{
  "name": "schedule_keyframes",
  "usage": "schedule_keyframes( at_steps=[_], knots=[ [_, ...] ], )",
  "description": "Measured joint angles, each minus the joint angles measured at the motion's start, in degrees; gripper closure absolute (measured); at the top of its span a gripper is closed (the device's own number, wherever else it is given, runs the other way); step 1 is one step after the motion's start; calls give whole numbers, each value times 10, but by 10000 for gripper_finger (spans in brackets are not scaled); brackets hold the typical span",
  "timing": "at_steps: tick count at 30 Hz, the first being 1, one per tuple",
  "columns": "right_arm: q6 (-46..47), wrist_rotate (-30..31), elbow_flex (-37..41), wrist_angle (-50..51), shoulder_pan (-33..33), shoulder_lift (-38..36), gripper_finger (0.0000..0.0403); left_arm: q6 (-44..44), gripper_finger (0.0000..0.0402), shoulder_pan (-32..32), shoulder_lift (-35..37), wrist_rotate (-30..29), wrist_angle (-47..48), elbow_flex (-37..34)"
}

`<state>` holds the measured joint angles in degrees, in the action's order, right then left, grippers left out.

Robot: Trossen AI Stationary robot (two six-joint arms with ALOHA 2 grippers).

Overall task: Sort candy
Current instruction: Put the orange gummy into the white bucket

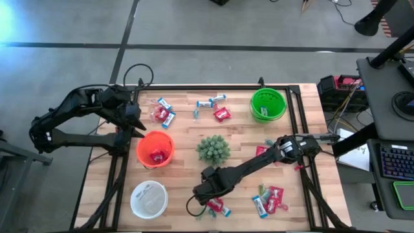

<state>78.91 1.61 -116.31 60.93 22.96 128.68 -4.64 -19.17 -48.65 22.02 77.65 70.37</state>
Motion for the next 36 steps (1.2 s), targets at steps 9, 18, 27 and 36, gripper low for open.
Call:
schedule_keyframes(
  at_steps=[9, 18, 27, 36],
  knots=[
    [-10, -1, 0, -2, -2, 0, 371, 0, 251, 0, 0, 0, 0, 0],
    [-3, -43, -31, -3, -3, 0, 383, 2, 251, 0, 0, 0, 0, 0],
    [-29, -23, -63, 18, -4, 0, 385, 2, 251, 0, 0, 0, 0, 0],
    [-55, -50, -62, -31, -3, 0, 385, 2, 251, 0, 0, 0, 0, 0]
  ],
)
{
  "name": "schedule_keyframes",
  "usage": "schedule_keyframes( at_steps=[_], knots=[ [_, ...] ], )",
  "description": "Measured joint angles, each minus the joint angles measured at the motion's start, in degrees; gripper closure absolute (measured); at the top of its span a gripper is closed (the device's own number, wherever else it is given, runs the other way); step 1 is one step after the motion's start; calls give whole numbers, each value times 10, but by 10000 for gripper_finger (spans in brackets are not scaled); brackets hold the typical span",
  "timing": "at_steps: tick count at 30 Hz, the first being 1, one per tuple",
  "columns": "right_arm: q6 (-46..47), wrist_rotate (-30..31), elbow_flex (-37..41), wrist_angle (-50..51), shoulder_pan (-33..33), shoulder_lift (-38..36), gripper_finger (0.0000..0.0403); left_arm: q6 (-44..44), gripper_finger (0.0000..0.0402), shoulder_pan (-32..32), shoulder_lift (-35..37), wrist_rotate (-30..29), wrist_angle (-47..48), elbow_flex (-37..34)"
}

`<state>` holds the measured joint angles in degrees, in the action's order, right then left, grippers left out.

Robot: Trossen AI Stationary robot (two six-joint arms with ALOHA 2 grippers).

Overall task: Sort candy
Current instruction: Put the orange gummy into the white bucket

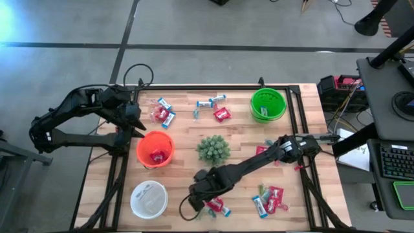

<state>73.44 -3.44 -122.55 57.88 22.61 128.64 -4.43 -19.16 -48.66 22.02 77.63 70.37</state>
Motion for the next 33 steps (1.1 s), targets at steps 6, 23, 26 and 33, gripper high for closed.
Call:
schedule_keyframes(
  at_steps=[6, 23, 26, 33],
  knots=[
    [12, 2, 0, 16, -2, 0, 385, -1, 251, 0, 0, 0, 0, 0],
    [-81, 20, -16, -226, -21, -11, 386, -4, 251, 0, 0, 0, 0, 0],
    [-121, 20, -37, -266, -30, -9, 386, -4, 251, 0, 0, 0, 0, 0],
    [-169, 20, -62, -277, -49, -7, 386, -6, 251, 0, 0, 0, 0, 0]
  ],
)
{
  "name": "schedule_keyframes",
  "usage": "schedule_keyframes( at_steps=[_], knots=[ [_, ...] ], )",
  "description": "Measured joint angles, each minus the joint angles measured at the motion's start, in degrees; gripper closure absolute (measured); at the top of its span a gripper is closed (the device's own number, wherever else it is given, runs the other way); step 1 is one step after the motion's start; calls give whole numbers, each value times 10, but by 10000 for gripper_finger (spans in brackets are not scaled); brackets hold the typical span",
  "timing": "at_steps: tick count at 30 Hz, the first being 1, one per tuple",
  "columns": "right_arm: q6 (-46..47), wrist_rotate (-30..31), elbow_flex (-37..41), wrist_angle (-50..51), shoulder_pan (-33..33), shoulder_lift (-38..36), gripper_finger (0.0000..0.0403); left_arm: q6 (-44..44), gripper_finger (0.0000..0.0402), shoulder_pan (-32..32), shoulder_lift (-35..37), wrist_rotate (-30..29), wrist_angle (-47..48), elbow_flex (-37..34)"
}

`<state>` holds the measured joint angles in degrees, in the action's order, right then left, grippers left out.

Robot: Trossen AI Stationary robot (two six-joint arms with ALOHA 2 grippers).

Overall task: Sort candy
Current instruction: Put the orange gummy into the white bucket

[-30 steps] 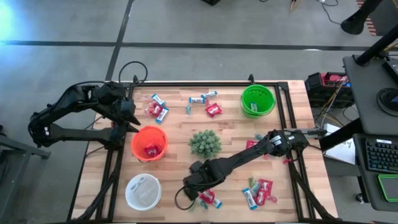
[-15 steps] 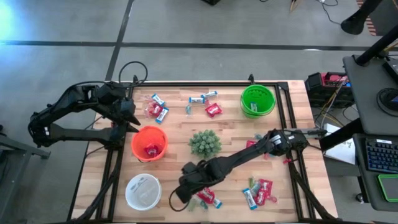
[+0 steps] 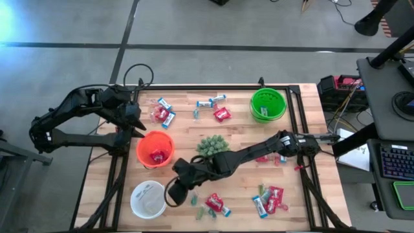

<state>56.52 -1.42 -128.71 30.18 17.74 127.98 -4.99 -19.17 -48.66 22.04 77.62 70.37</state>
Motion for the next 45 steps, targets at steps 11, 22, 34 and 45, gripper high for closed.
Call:
schedule_keyframes(
  at_steps=[11, 22, 34, 45],
  knots=[
    [-31, -1, 4, -120, -13, 10, 386, -3, 251, 0, 0, 0, -60, 0],
    [-25, -45, -3, -207, -19, 51, 386, 16, 251, 0, 0, 27, -84, 0],
    [-59, -82, -3, -276, -26, 71, 385, 30, 251, 0, 0, 27, -82, 0],
    [-62, -91, -2, -339, -35, 93, 385, 30, 251, 0, -2, 30, -86, 55]
  ],
)
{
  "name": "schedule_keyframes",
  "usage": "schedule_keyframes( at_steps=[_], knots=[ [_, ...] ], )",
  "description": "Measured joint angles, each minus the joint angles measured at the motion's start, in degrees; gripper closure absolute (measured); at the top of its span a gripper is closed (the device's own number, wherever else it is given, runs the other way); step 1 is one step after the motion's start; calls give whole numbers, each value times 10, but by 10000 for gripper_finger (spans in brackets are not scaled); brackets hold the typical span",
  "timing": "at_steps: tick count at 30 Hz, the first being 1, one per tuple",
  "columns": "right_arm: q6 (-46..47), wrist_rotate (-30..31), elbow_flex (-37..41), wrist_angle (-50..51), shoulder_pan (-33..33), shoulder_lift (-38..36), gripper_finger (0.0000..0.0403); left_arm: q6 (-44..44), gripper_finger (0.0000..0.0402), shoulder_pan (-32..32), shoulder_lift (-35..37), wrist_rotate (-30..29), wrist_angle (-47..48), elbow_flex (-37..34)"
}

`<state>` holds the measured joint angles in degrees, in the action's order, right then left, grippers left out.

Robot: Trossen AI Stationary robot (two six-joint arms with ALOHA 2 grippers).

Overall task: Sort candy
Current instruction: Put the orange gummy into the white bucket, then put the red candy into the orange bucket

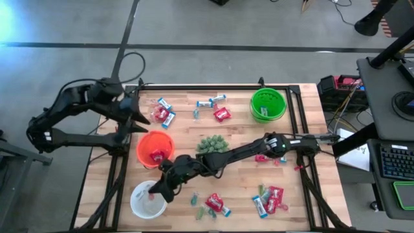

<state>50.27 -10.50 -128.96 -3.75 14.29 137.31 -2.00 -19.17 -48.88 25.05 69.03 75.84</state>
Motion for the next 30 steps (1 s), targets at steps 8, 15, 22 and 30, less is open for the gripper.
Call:
schedule_keyframes(
  at_steps=[8, 15, 22, 30],
  knots=[
    [-5, 0, 0, 4, -9, -1, 367, 0, 251, 0, 0, 0, 3, 73],
    [-2, 1, 0, 1, -12, -1, 305, 0, 251, 0, 0, -1, 16, 84],
    [23, -4, -5, 7, -12, -1, 292, 0, 251, 0, 0, -5, 23, 71],
    [14, -14, -60, 205, -12, -4, 295, -5, 251, 0, -3, -5, 49, 69]
  ],
)
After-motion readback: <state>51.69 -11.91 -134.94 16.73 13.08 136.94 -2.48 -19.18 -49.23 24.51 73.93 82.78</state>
